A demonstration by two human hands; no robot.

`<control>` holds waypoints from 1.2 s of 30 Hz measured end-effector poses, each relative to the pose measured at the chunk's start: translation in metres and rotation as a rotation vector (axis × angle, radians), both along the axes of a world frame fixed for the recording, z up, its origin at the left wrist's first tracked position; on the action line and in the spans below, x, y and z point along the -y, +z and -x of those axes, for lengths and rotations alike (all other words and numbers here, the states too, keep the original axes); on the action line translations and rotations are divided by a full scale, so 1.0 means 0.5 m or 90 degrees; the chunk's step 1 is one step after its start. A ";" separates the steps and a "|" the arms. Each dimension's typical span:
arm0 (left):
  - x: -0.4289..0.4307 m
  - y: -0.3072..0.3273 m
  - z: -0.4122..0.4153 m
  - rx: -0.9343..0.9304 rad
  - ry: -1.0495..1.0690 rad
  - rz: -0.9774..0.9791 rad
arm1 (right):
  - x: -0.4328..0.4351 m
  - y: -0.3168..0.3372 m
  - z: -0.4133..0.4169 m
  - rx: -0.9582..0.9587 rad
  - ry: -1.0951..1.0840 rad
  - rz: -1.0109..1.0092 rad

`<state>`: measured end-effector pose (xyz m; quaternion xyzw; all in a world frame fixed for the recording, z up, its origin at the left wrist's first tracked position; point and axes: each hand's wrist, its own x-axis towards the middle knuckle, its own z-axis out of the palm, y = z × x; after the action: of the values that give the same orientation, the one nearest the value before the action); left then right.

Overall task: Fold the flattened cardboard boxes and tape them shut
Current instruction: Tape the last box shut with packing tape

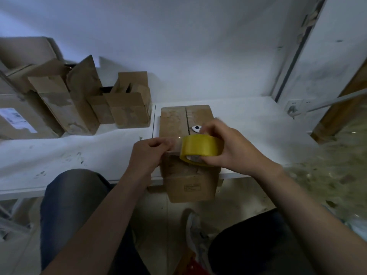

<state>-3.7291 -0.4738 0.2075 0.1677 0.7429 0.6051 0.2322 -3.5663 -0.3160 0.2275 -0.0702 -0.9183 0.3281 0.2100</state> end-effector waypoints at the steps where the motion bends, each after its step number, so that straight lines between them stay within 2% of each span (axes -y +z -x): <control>1: 0.003 -0.002 0.000 0.000 0.010 -0.007 | -0.007 0.002 -0.006 -0.011 0.004 0.034; 3: 0.005 -0.007 -0.003 -0.007 0.028 -0.019 | -0.024 0.000 -0.017 -0.008 0.015 0.034; 9: 0.032 -0.020 0.002 -0.012 0.117 -0.046 | -0.094 -0.004 -0.062 0.049 0.005 -0.107; 14: 0.053 -0.047 0.014 -0.029 0.128 -0.028 | -0.146 -0.021 -0.120 0.097 -0.037 -0.117; 28: 0.024 -0.090 0.018 -0.109 0.137 -0.006 | -0.176 -0.066 -0.132 0.053 -0.014 -0.120; 33: 0.038 -0.105 0.034 -0.113 0.174 -0.012 | -0.228 -0.103 -0.133 0.055 -0.019 -0.269; 36: 0.041 -0.121 0.044 -0.092 0.179 -0.005 | -0.237 -0.118 -0.130 0.025 -0.004 -0.261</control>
<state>-3.7511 -0.4943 0.1470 0.1058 0.7713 0.6211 0.0902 -3.5013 -0.1976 0.1686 -0.0354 -0.9695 0.1321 0.2032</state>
